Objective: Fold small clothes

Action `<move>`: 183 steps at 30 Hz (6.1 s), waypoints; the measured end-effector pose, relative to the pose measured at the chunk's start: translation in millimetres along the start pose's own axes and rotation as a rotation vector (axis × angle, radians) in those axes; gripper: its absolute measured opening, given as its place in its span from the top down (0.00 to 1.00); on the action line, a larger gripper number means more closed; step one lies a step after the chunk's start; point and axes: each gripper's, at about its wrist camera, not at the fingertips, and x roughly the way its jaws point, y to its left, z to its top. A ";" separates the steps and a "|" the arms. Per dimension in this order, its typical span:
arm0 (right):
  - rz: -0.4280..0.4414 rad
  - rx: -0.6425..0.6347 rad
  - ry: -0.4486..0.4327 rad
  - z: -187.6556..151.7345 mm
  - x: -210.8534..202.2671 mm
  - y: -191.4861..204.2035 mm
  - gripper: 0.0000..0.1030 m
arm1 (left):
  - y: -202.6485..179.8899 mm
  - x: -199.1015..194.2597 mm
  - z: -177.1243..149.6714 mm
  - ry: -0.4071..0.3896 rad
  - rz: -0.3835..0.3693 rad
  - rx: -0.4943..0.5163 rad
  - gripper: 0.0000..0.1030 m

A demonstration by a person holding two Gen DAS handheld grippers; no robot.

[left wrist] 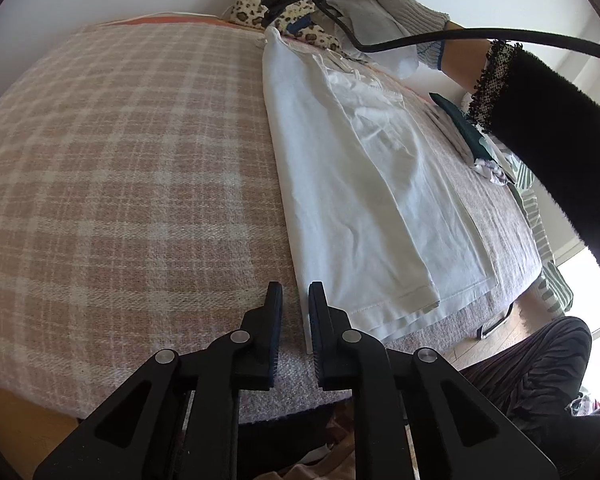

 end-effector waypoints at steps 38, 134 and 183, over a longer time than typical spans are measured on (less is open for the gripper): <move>0.201 0.361 -0.334 -288.6 -258.7 -227.1 0.30 | -199.6 46.7 -15.3 0.054 -0.280 0.468 0.71; 0.079 0.141 0.012 -66.4 -33.2 -103.9 0.78 | -107.8 28.2 -20.7 -0.038 -0.229 0.170 0.95; 0.099 0.081 0.034 -68.5 -12.7 -71.3 0.90 | -99.9 21.8 -31.0 0.009 -0.174 0.132 0.92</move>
